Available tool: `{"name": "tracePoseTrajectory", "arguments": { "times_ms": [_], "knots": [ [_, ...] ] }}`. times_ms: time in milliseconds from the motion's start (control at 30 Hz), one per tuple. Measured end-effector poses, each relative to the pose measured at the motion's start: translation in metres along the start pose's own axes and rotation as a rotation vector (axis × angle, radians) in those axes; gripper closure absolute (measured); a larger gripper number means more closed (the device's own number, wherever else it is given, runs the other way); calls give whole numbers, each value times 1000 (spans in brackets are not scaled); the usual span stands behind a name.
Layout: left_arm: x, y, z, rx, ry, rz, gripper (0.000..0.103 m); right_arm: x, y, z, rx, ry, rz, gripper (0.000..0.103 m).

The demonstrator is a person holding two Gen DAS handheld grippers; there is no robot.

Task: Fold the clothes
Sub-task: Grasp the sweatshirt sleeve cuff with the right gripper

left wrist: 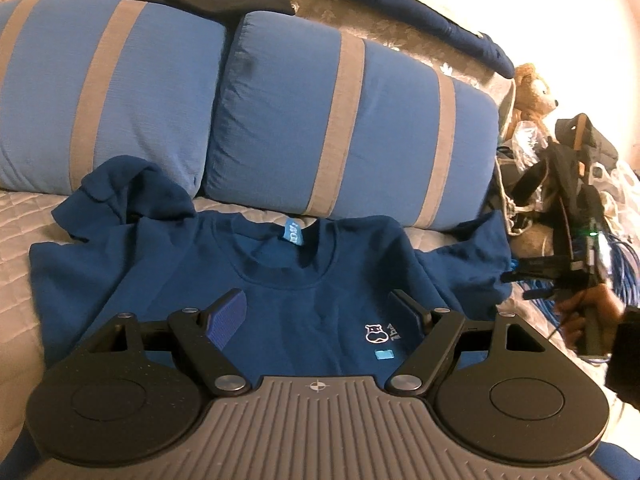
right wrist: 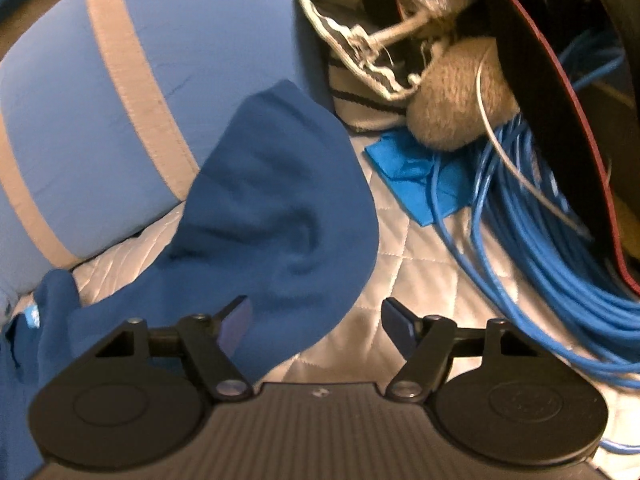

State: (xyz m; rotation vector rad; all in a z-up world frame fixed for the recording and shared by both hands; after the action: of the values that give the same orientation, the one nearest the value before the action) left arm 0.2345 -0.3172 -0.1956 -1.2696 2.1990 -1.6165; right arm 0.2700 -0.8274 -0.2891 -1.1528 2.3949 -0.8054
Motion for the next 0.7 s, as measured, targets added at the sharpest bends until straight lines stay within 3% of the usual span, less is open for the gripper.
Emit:
{"name": "tracePoseTrajectory", "arguments": {
  "times_ms": [100,167,200,333,467,700],
  "knots": [
    [0,1,1,-3,0,0,25,-3,-1,12,-8,-1,40,26],
    [0,1,2,-8,-3,-3,25,-6,-2,18,-1,-4,62,34],
    [0,2,3,-10,-3,-4,25,-8,-2,20,6,-7,65,41],
    [-1,2,5,-16,-10,-9,25,-18,-5,19,25,-31,41,89],
    [0,2,4,-12,-8,-11,25,-40,-10,-10,145,-31,-99,92],
    [0,3,4,-12,-15,-15,25,-95,5,-101,362,-106,-401,93]
  ]
}}
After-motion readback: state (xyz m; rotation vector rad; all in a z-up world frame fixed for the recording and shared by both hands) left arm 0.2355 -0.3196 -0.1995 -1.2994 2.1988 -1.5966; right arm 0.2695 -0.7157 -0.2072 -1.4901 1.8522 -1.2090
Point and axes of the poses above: each gripper's, at about its wrist camera, not at the fingertips, and z roughly the way its jaws point, x to its right, y to its underside, the point moved 4 cm from there along z, roughly the way its jaws point, and after that the axes turned 15 degrees about y, right-handed, at the moved point
